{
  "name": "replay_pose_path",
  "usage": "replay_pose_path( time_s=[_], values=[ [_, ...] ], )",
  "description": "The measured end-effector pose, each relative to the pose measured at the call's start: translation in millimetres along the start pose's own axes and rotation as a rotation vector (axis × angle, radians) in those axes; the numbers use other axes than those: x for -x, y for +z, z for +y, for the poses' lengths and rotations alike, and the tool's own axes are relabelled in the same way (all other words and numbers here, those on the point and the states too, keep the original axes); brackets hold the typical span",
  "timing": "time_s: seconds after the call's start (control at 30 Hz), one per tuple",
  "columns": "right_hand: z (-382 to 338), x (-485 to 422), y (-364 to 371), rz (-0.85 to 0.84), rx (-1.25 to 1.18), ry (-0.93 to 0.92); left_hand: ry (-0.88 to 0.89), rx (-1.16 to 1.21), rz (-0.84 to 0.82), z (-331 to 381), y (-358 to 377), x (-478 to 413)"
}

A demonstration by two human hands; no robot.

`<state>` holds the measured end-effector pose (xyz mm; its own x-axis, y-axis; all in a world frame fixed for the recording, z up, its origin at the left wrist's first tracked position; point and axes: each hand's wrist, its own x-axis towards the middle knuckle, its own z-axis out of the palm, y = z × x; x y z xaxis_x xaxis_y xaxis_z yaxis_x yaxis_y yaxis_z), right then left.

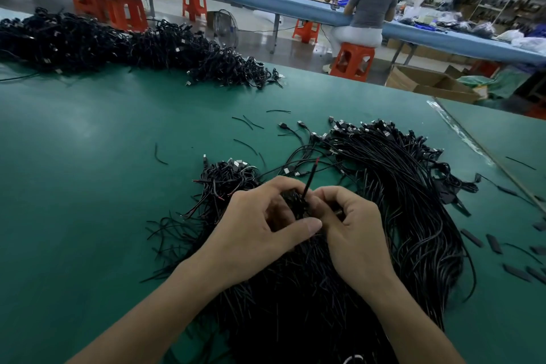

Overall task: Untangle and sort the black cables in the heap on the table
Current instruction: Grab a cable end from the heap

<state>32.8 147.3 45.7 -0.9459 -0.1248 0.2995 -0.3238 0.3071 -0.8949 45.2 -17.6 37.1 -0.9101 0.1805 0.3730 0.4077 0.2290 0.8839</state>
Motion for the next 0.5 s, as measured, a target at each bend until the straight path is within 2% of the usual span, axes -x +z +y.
replay_pose_path(
  time_s=[0.13, 0.27, 0.4, 0.5],
  values=[
    [4, 0, -1, 0.010, -0.065, 0.052, 0.058, 0.079, 0.018, 1, -1, 1],
    [5, -3, 1, -0.032, -0.229, 0.144, 0.035, -0.082, 0.053, 1, 0, -1],
    [10, -5, 0, -0.030, -0.170, 0.145, -0.027, -0.150, 0.030, -5, 2, -4],
    [18, -10, -5, 0.005, -0.097, 0.118, -0.066, -0.206, 0.081, -10, 0, -13]
  ],
)
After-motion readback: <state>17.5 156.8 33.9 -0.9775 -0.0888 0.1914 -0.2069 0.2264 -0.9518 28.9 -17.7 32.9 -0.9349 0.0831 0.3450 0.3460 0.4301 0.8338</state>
